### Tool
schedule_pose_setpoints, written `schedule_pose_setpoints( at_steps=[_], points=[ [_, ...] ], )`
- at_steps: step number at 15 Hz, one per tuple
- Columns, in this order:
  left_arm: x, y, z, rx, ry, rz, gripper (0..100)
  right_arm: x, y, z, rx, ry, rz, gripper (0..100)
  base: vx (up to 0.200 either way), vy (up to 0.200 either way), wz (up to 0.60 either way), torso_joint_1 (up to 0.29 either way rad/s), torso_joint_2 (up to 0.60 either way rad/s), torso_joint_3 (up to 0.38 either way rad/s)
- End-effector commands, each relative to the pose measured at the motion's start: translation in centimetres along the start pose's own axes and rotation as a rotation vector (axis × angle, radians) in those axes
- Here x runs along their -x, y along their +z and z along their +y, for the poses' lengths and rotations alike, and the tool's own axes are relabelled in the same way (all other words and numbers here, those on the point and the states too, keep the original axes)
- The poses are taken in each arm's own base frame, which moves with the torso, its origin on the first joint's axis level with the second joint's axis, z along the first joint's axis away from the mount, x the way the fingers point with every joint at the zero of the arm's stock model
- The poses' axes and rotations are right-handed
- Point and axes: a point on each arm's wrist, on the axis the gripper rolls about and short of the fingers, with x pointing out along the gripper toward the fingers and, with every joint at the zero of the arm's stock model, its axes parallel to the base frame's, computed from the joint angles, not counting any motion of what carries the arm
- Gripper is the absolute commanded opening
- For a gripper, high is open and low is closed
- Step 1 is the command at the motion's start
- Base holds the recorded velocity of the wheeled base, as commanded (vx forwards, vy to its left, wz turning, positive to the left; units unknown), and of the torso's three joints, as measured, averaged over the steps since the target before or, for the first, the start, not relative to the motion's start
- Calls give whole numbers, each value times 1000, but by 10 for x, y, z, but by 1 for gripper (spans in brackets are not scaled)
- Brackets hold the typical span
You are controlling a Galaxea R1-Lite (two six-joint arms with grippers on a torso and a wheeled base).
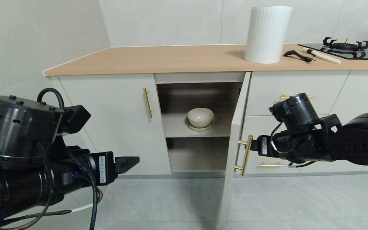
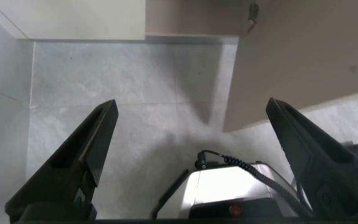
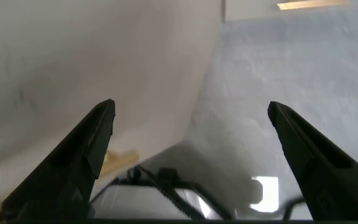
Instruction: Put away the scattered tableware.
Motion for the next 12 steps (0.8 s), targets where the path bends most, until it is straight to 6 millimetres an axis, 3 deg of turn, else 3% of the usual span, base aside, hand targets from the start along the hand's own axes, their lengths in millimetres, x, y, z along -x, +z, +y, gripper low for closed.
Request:
schedule_pose_setpoints(
  at_steps=[1,6,12],
  points=[
    [1,1,0,1,-1,-4,100,-25,2,24,36,34,14,100,0,0,0,0,0,0],
    [5,1,1,1,-7,-18,100,-47,13,40,86,69,-5,100,0,0,0,0,0,0],
    [-1,0,0,-26,11,-2,100,-65,11,45,73,100,-18,100,0,0,0,0,0,0]
  ],
)
